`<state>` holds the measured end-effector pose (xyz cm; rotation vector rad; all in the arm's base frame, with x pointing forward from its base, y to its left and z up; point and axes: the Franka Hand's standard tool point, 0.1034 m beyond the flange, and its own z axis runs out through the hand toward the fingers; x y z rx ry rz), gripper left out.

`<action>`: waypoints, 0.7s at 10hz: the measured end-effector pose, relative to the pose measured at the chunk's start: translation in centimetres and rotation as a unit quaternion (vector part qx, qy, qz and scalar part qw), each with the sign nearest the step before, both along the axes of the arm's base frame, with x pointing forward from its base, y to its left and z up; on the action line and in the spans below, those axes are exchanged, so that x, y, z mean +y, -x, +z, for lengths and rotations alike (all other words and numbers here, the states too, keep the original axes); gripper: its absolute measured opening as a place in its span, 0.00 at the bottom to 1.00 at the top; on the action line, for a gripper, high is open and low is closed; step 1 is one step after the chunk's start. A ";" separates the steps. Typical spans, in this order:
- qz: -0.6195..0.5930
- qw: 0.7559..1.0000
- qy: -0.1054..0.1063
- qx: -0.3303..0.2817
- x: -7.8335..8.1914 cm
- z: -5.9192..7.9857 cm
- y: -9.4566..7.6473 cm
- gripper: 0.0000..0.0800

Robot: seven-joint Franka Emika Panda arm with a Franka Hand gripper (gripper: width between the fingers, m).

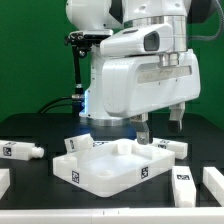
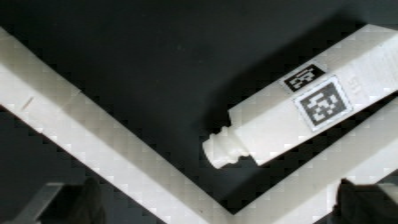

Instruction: Assemble desk

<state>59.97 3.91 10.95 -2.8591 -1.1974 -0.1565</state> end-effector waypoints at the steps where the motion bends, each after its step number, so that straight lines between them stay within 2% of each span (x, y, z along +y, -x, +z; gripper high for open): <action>1: 0.000 1.000 0.000 0.000 0.0 0.0 0.0 0.81; 4: 0.000 1.000 0.000 0.000 0.0 0.0 0.0 0.81; 6: -0.105 0.994 -0.009 0.016 1.0 -0.6 1.0 0.81; 7: -0.182 0.983 -0.013 0.028 2.1 -1.4 1.7 0.81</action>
Offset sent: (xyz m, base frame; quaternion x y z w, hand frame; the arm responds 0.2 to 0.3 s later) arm 0.0000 0.0000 0.0000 0.0000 0.0000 0.0000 1.0000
